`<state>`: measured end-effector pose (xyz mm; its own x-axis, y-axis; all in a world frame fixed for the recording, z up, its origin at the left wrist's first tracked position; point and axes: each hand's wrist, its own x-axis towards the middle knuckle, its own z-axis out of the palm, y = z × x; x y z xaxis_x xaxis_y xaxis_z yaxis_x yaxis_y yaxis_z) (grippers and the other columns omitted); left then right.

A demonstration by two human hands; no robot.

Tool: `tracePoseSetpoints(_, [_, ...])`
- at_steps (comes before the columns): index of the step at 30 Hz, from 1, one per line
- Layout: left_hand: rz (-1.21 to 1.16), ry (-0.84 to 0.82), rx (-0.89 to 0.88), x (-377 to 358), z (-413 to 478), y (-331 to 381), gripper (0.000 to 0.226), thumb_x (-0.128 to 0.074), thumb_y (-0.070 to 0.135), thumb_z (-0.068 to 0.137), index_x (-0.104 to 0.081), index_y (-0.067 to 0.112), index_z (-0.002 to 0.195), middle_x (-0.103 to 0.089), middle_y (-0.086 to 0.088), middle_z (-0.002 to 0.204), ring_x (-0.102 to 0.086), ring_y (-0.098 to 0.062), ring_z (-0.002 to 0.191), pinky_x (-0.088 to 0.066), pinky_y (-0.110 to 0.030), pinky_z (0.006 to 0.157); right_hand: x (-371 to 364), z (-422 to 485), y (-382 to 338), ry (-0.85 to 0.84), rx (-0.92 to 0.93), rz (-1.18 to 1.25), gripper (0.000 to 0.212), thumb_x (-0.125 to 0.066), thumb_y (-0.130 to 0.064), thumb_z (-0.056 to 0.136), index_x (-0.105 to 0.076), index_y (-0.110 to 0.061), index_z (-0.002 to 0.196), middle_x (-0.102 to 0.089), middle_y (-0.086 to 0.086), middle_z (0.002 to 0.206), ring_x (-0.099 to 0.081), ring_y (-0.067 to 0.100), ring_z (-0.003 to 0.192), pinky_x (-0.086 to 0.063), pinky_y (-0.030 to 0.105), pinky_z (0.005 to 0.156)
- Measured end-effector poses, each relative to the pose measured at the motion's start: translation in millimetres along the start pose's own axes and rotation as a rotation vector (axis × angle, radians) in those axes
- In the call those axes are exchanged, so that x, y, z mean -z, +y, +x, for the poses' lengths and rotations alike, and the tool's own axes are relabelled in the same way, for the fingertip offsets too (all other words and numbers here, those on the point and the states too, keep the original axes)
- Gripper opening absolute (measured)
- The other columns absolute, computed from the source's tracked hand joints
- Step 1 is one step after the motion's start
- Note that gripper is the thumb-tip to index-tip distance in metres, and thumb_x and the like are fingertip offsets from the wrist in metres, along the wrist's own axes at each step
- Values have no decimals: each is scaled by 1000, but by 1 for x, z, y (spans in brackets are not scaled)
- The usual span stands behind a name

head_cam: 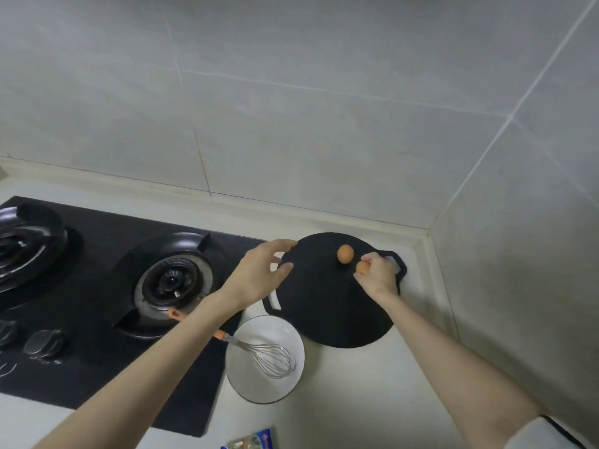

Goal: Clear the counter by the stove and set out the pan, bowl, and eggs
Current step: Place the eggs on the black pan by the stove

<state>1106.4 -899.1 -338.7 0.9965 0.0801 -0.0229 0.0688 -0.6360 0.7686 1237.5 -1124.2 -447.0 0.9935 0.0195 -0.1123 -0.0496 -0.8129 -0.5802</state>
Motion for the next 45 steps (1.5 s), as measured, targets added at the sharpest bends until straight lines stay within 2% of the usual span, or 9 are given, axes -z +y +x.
tracePoseSetpoints(16, [-17, -54, 63, -22, 50, -14, 39, -56, 19, 93, -52, 28, 130, -58, 7, 126, -60, -12, 105, -46, -23, 93, -18, 42, 16, -58, -2, -42, 49, -70, -19, 83, -51, -14, 128, -54, 7, 129, -52, 26, 119, -44, 36, 98])
tracePoseSetpoints(23, [-21, -48, 51, -16, 36, -7, 39, -57, 19, 93, -51, 28, 130, -58, 6, 126, -60, -12, 106, -48, -26, 94, -5, 30, 15, -52, -13, -64, 67, -77, -26, 77, -47, -16, 137, -53, 7, 135, -47, 25, 125, -40, 34, 101])
tracePoseSetpoints(25, [-24, -39, 43, -12, 29, -4, 39, -56, 19, 93, -52, 28, 130, -58, 7, 125, -60, -12, 105, -47, -25, 93, 3, 23, 10, -15, -4, -27, 64, -75, -27, 78, -48, -18, 135, -55, 5, 133, -49, 24, 124, -41, 35, 99])
tracePoseSetpoints(28, [-29, -6, 37, -1, 15, 2, 39, -56, 19, 92, -52, 27, 130, -59, 8, 123, -59, -11, 105, -46, -27, 95, 23, 9, -9, 105, 22, 119, 43, -64, -31, 86, -54, -22, 127, -57, -1, 129, -53, 21, 119, -45, 37, 96])
tracePoseSetpoints(30, [-33, 36, 32, 9, 1, 7, 39, -57, 19, 92, -53, 28, 129, -60, 8, 121, -60, -11, 105, -46, -27, 95, 40, -5, -30, 136, 90, 232, 34, -59, -27, 90, -56, -22, 123, -58, -5, 129, -54, 19, 118, -45, 35, 97])
tracePoseSetpoints(34, [-38, 149, 19, 42, -39, 19, 39, -55, 16, 92, -53, 25, 130, -62, 8, 119, -60, -6, 100, -43, -11, 83, 64, -48, -88, 70, 273, 305, 30, -56, -17, 91, -59, -18, 122, -60, -6, 125, -58, 15, 109, -45, 26, 91])
tracePoseSetpoints(37, [-59, 261, 30, 71, -87, 23, 38, -55, 18, 93, -53, 26, 129, -63, 9, 118, -61, -5, 98, -44, -14, 81, 68, -93, -131, 9, 408, 314, 30, -56, -16, 91, -60, -18, 120, -60, -9, 123, -60, 13, 104, -42, 21, 86])
tracePoseSetpoints(40, [-62, 379, 57, 103, -149, 20, 37, -54, 16, 93, -54, 27, 128, -64, 11, 116, -63, -4, 94, -49, -12, 75, 63, -147, -175, -68, 577, 329, 30, -58, -16, 89, -60, -20, 119, -61, -9, 121, -61, 12, 101, -43, 20, 85])
tracePoseSetpoints(45, [-14, 595, 168, 155, -289, 7, 37, -54, 21, 94, -53, 30, 129, -61, 14, 119, -60, -3, 100, -45, -7, 72, 34, -267, -257, -250, 858, 337, 29, -61, -15, 88, -62, -26, 115, -59, -13, 116, -58, 7, 95, -49, 22, 83])
